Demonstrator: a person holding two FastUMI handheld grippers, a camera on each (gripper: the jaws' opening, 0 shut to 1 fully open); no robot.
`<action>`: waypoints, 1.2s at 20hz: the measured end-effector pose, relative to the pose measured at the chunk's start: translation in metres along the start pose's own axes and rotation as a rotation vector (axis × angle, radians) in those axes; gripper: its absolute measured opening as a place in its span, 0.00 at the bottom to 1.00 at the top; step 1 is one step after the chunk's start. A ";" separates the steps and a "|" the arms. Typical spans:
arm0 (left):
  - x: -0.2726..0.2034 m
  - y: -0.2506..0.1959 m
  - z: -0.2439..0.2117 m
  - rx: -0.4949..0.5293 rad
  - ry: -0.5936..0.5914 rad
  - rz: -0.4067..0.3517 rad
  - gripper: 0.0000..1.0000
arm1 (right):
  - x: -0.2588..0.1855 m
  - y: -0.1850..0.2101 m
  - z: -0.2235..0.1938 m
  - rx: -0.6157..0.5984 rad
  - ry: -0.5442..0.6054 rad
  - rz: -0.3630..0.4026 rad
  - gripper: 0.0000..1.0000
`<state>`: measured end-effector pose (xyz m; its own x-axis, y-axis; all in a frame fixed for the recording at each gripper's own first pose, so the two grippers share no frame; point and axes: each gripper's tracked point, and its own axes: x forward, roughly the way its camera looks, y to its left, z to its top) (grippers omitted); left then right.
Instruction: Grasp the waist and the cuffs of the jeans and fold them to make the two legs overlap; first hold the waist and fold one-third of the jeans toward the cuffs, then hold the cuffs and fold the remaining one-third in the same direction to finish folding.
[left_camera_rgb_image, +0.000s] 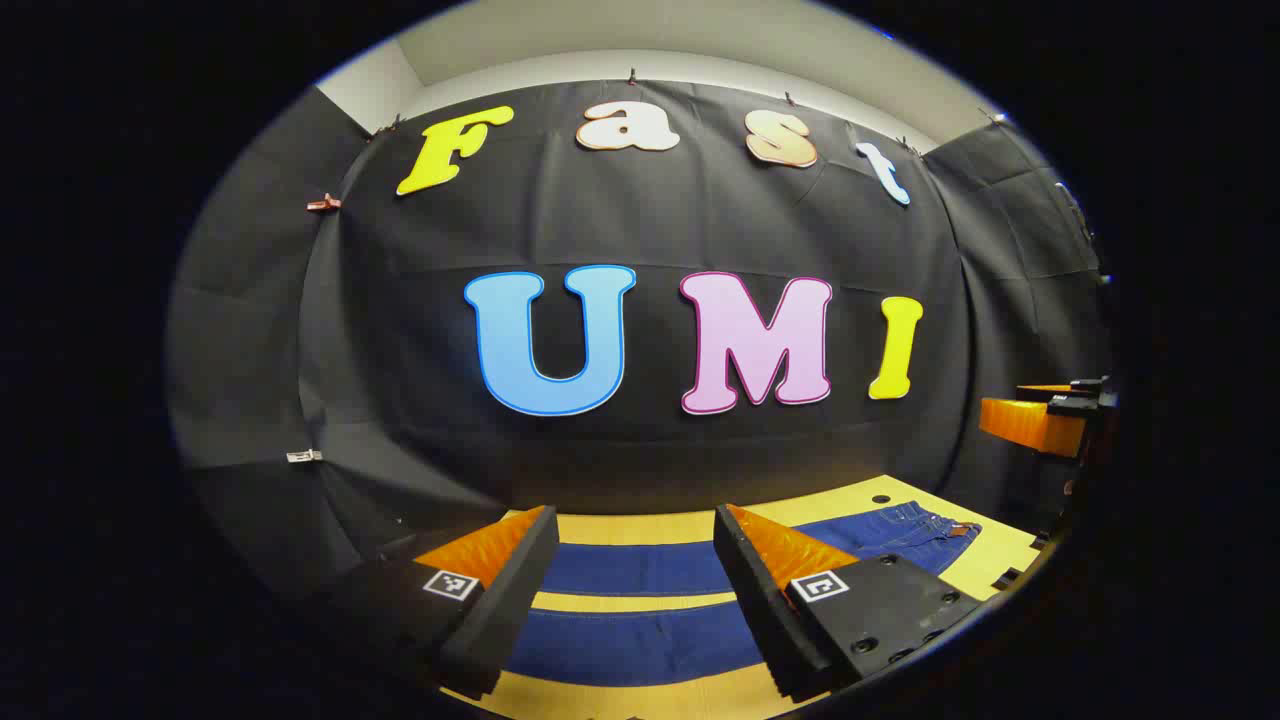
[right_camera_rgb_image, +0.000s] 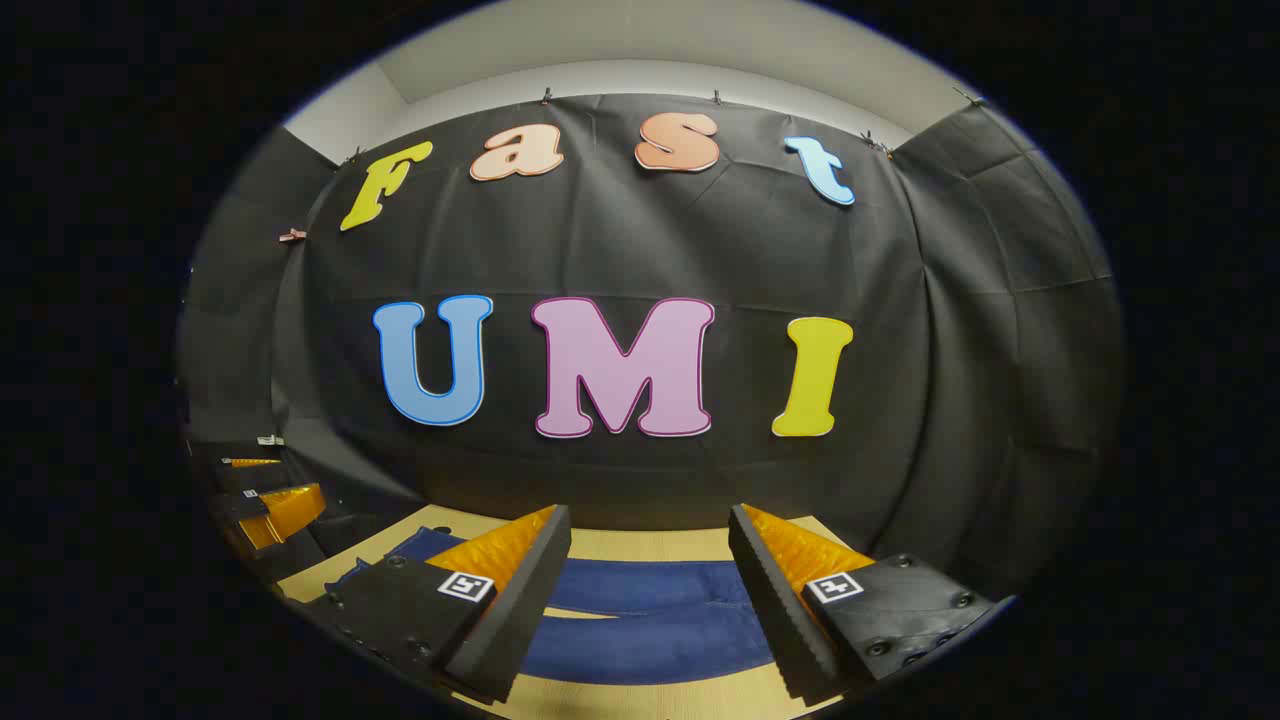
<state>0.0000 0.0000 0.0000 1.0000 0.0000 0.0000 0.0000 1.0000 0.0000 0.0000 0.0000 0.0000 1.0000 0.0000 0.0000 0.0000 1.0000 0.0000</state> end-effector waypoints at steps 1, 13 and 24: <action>0.001 -0.001 0.002 0.003 -0.002 -0.004 0.98 | 0.000 -0.001 0.000 0.000 0.001 -0.002 0.97; 0.007 -0.006 0.003 -0.002 -0.008 -0.019 0.97 | 0.003 -0.001 0.003 0.000 -0.011 -0.006 0.97; 0.017 0.031 -0.018 0.047 0.046 0.046 0.98 | 0.010 0.001 -0.002 -0.006 -0.005 -0.007 0.97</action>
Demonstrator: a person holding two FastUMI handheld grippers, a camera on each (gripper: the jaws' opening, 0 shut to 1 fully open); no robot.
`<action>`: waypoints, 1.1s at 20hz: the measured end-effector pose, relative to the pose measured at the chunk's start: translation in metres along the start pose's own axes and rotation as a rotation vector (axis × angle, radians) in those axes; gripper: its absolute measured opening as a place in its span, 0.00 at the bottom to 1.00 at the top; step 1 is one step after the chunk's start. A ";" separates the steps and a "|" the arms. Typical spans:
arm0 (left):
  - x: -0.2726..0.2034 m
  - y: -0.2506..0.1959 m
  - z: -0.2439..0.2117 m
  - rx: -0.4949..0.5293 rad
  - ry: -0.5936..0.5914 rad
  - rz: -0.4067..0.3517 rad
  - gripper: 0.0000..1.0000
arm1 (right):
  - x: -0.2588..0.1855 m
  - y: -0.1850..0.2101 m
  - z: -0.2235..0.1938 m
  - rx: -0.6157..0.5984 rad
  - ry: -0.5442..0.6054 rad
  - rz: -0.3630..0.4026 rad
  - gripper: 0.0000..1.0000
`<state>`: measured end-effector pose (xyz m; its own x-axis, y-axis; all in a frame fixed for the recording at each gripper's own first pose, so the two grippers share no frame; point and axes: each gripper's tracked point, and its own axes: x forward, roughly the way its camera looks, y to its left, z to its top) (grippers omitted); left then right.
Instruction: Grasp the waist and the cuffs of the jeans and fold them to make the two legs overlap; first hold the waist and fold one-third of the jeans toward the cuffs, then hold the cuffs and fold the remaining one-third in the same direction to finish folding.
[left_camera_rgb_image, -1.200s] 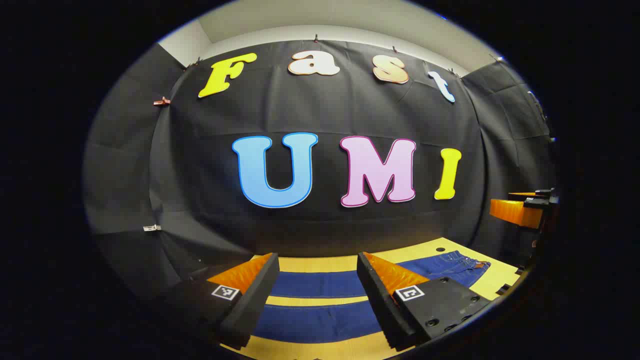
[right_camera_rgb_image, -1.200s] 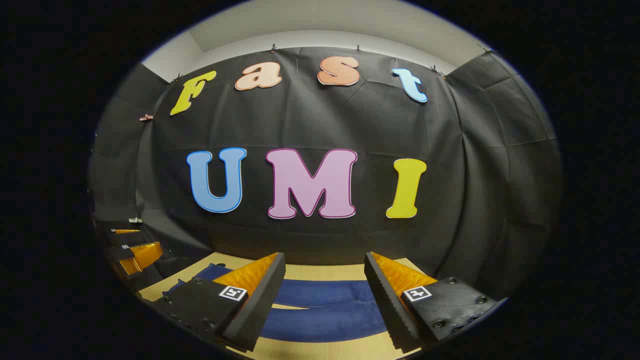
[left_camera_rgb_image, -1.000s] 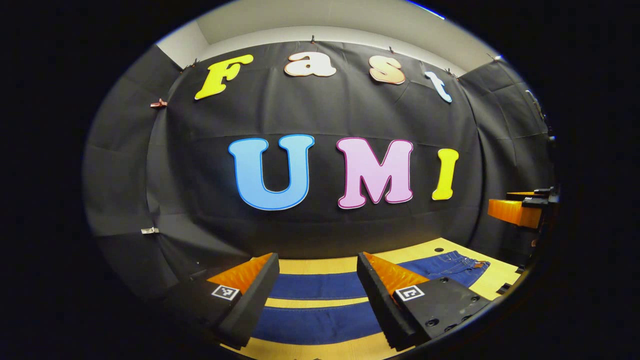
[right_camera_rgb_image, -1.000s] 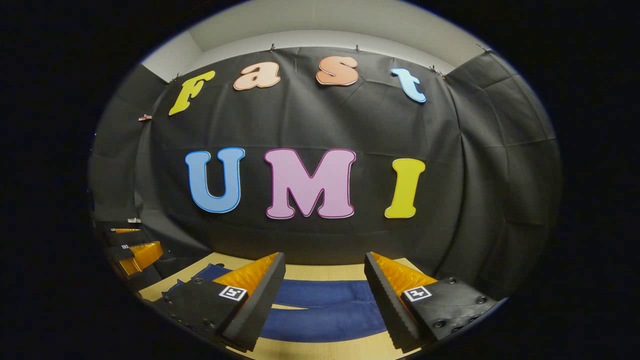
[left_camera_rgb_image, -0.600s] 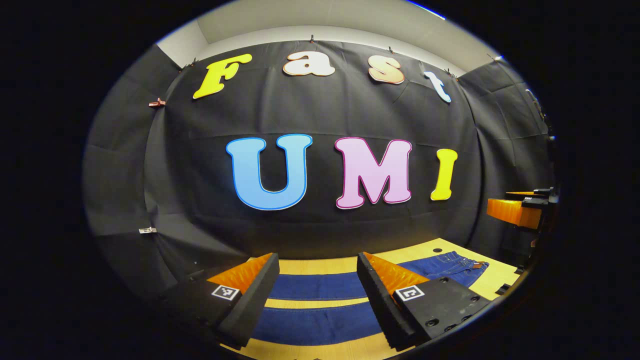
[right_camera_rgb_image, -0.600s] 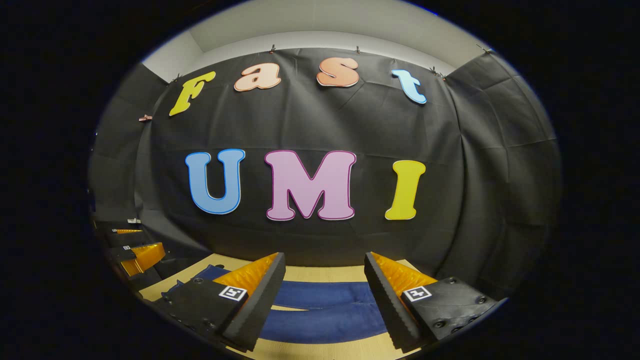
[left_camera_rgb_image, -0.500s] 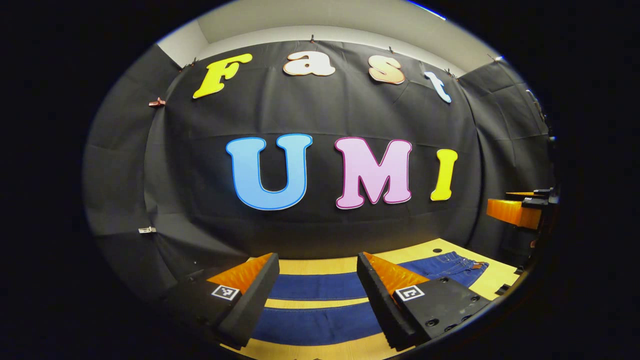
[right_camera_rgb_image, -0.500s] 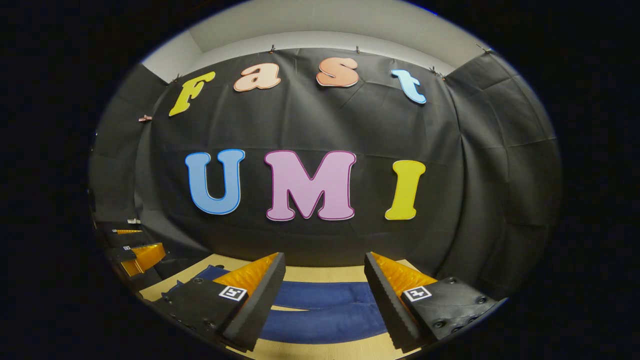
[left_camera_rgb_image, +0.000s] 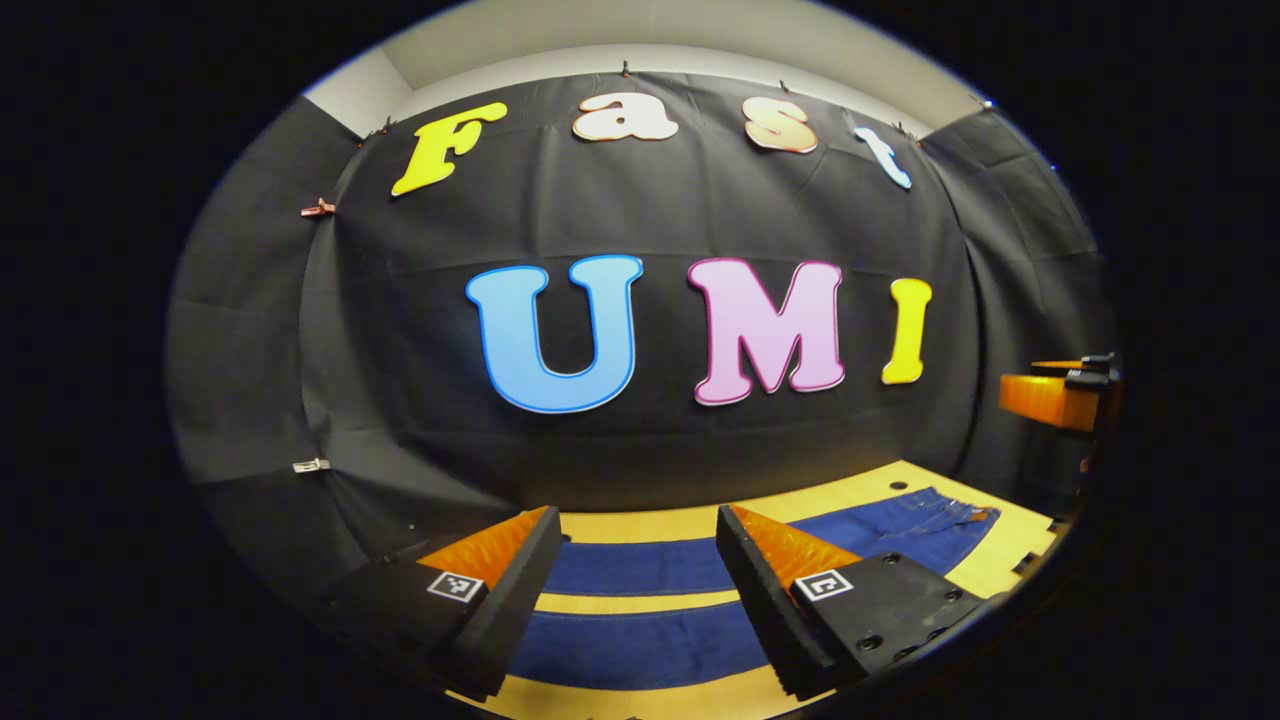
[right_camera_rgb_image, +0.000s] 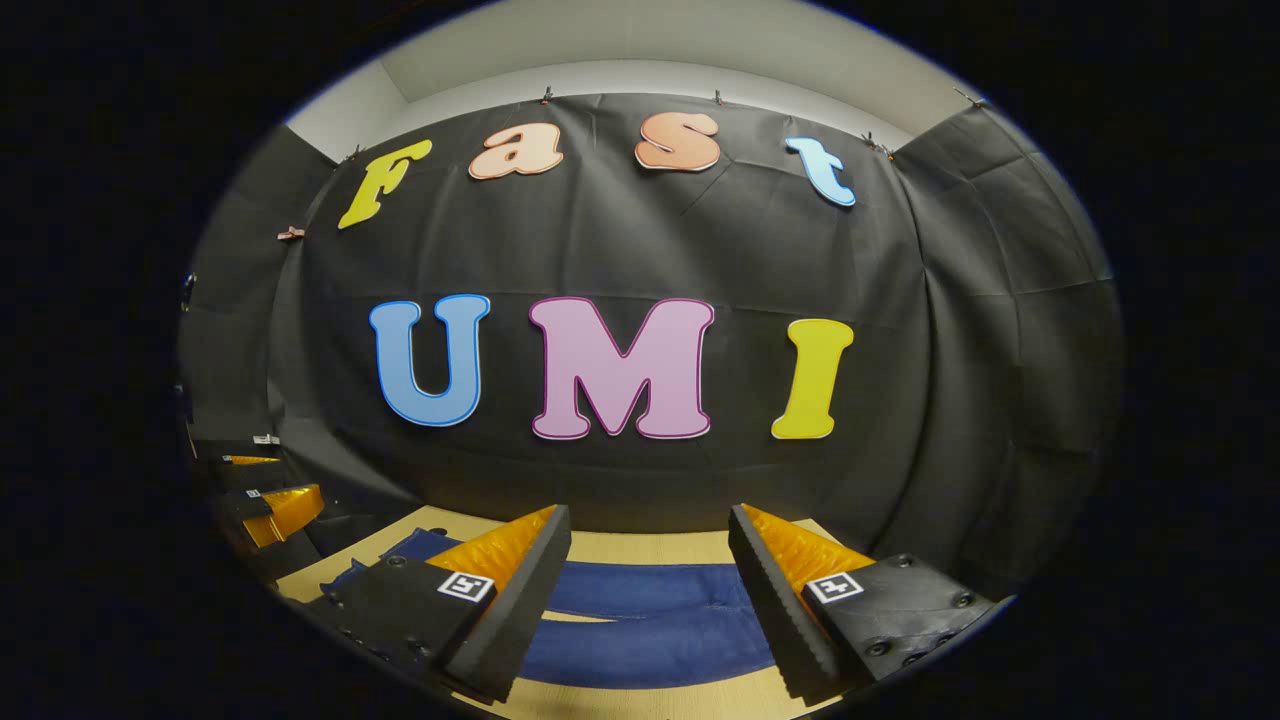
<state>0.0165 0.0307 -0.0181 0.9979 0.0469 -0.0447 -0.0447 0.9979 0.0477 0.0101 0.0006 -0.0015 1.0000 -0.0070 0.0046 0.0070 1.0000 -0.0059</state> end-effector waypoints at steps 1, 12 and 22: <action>0.001 0.009 -0.006 0.004 0.018 0.017 0.98 | 0.001 -0.001 -0.002 0.000 0.003 -0.003 0.97; 0.002 0.133 -0.146 0.365 0.342 0.057 0.98 | -0.003 0.006 -0.047 0.006 0.096 0.004 0.97; 0.006 0.189 -0.298 0.843 0.667 -0.159 0.98 | -0.017 -0.004 -0.088 0.014 0.196 -0.052 0.97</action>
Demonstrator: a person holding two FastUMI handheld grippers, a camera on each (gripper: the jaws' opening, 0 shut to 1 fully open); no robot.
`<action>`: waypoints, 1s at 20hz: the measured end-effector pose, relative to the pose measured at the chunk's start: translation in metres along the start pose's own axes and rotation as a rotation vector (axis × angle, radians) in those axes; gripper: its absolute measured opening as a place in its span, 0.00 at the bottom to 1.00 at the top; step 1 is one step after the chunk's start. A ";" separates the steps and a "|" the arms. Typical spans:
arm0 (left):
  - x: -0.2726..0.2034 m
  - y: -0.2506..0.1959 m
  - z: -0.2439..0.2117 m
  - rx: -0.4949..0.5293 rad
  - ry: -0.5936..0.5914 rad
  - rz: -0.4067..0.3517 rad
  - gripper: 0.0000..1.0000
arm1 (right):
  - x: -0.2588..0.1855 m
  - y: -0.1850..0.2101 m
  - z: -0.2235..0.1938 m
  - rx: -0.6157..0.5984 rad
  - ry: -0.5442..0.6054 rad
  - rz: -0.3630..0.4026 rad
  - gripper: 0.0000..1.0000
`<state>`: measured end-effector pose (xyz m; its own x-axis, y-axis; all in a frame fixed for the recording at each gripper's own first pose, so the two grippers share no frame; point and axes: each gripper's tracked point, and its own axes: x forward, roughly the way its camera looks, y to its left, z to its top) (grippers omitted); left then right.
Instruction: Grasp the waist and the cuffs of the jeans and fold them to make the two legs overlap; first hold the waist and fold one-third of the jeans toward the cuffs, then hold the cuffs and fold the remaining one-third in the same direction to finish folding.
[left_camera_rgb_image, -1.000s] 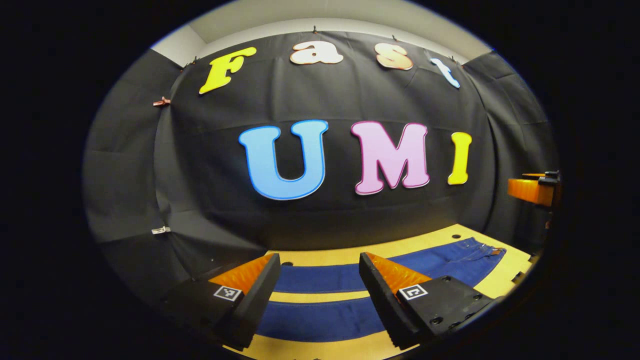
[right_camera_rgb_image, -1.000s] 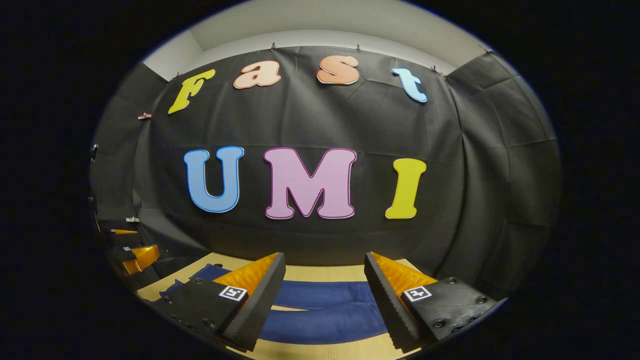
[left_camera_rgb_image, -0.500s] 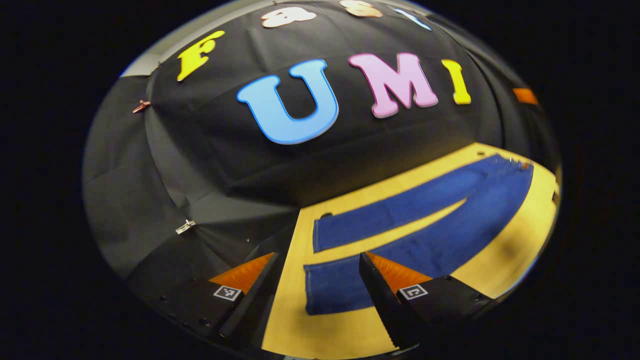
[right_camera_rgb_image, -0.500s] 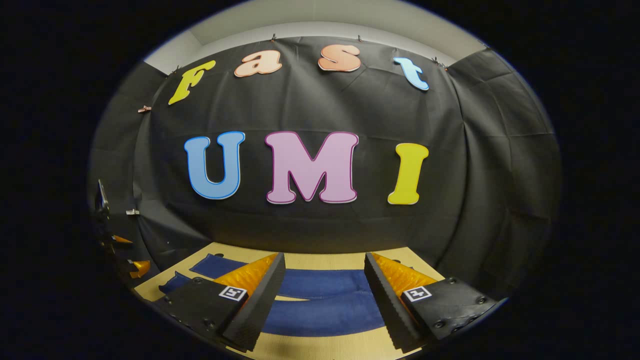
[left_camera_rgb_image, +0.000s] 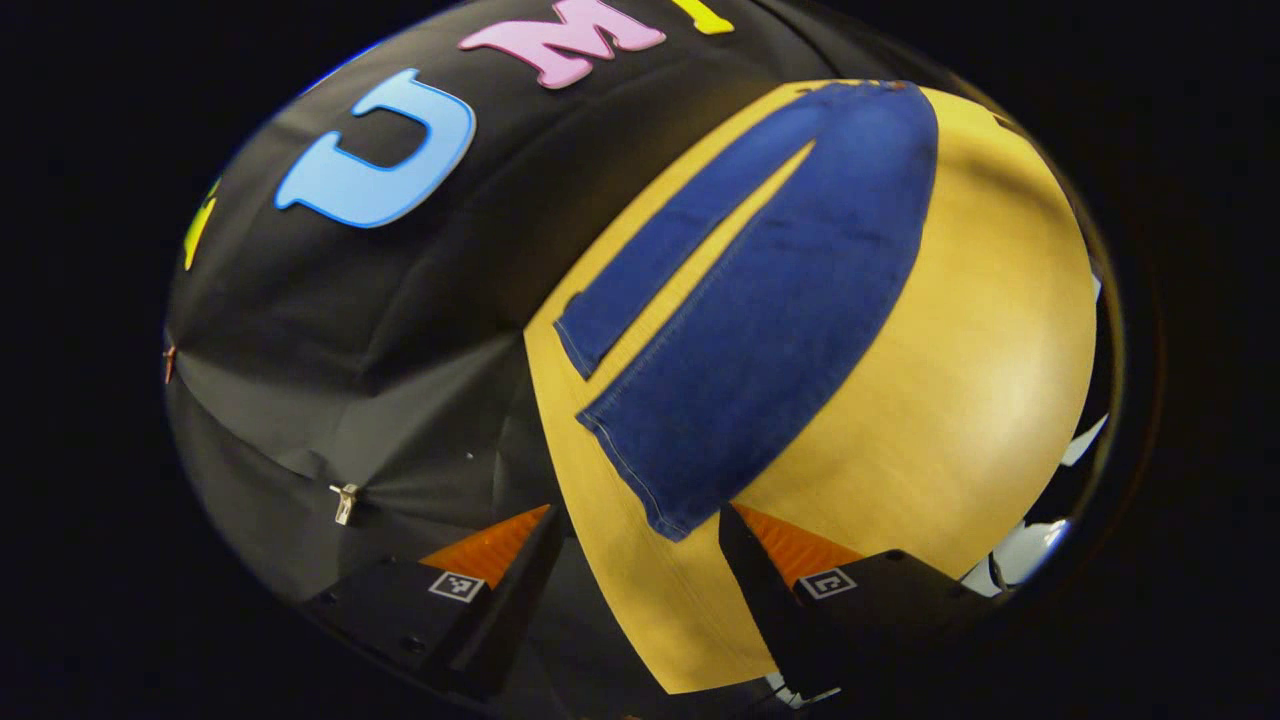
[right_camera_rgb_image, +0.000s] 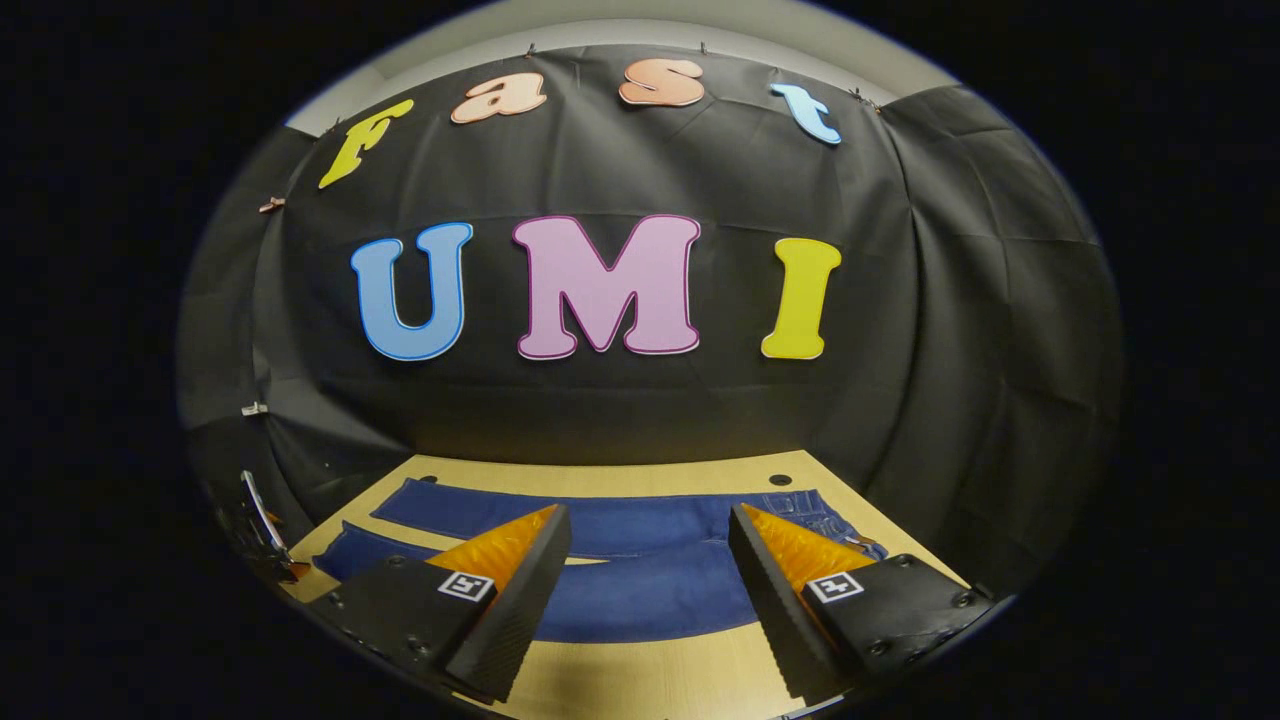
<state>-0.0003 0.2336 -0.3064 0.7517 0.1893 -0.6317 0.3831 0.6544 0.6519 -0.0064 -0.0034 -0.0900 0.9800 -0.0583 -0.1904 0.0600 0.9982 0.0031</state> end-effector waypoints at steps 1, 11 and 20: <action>0.008 0.001 -0.002 0.030 0.013 -0.004 0.98 | 0.001 -0.002 -0.004 -0.003 0.010 -0.004 0.97; 0.052 -0.009 -0.004 0.446 0.018 -0.107 0.96 | -0.014 -0.047 -0.018 -0.036 0.023 -0.093 0.97; 0.083 -0.019 0.013 0.449 0.034 -0.239 0.63 | -0.010 -0.120 -0.031 -0.203 0.026 -0.188 0.97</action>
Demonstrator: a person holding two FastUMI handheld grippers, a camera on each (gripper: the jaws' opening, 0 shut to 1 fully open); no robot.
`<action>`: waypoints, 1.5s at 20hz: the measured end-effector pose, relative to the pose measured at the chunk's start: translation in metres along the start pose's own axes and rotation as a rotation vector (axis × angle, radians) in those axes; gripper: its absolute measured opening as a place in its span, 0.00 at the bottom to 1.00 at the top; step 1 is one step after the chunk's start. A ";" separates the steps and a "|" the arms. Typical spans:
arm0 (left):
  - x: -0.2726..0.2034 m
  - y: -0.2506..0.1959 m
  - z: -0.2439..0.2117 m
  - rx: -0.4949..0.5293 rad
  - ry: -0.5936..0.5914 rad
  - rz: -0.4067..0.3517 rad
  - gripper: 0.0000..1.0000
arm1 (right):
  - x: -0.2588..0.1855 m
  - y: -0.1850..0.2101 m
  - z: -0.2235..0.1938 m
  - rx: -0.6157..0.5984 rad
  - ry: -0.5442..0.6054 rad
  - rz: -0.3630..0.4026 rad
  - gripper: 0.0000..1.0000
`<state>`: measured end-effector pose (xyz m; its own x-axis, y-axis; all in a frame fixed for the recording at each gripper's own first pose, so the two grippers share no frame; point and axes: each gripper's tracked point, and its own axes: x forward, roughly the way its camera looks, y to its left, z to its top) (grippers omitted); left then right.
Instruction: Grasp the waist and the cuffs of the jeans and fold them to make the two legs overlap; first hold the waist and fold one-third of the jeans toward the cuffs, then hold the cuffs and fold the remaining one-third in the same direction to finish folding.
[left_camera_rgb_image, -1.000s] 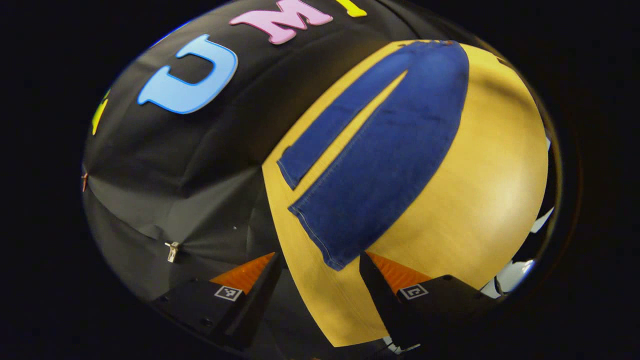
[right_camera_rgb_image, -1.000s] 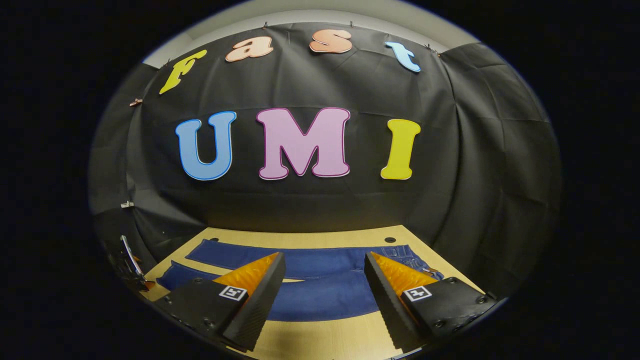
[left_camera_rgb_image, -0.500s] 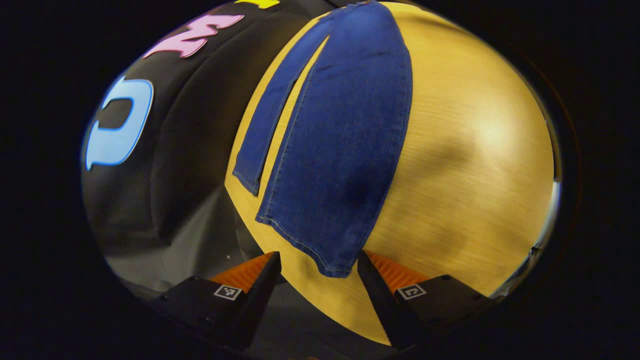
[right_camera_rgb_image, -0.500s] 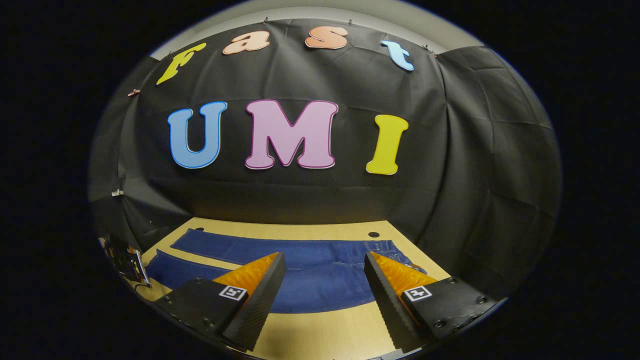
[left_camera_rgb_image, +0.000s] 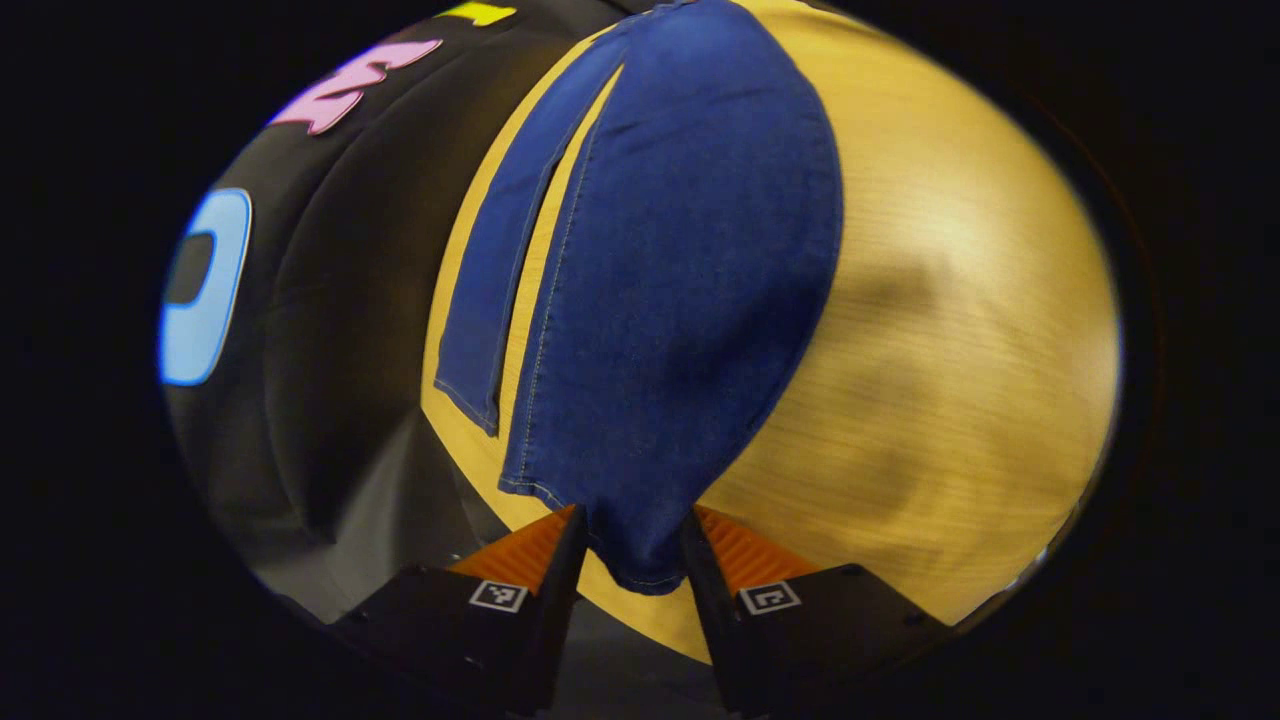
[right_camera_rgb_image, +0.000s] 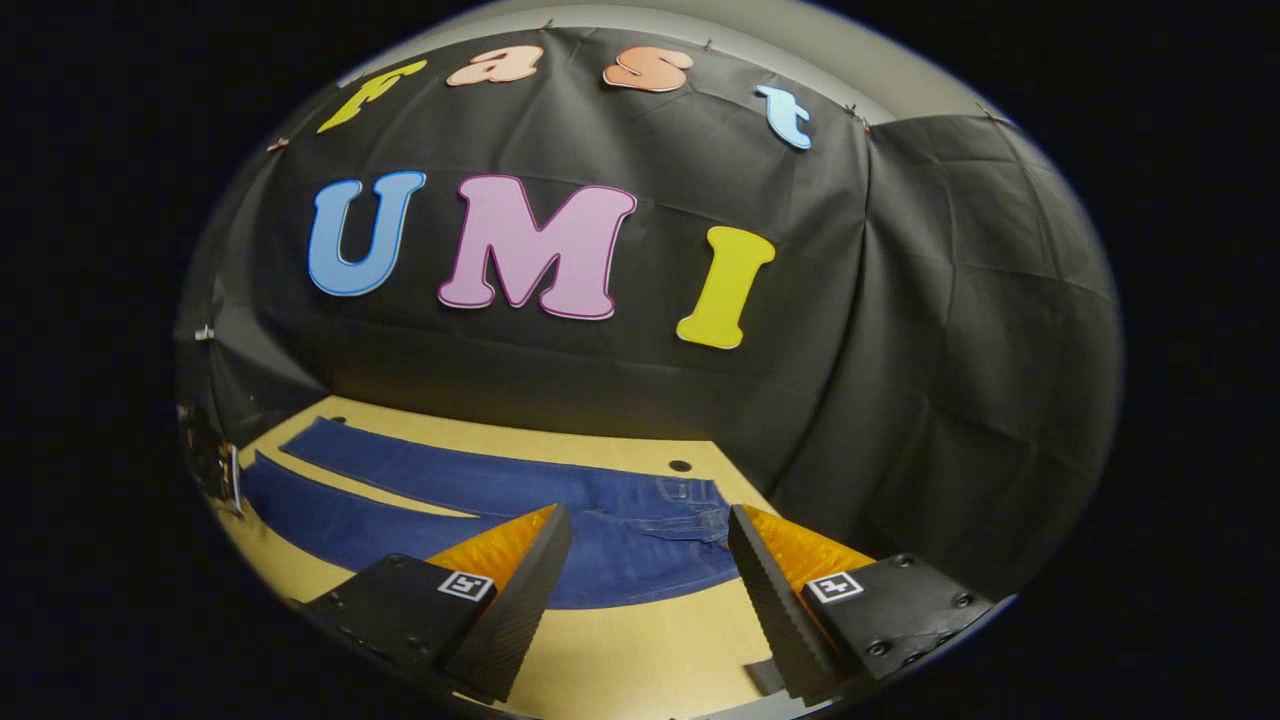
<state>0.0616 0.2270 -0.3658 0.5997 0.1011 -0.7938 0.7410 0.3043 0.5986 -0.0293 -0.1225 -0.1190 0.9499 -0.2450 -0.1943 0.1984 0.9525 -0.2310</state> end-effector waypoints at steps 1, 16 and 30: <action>-0.001 -0.004 0.004 -0.013 0.007 -0.027 0.57 | 0.004 -0.008 -0.002 -0.036 -0.005 -0.003 0.97; 0.004 -0.007 0.009 -0.049 0.024 -0.129 0.05 | 0.160 -0.115 -0.108 -0.926 0.124 0.292 0.97; 0.004 -0.007 0.011 -0.066 0.041 -0.151 0.05 | 0.212 -0.130 -0.258 -1.291 0.366 0.641 0.97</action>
<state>0.0616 0.2151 -0.3723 0.4694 0.0878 -0.8786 0.7995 0.3800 0.4651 0.0839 -0.3445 -0.3765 0.6398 -0.0738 -0.7650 -0.7518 0.1467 -0.6429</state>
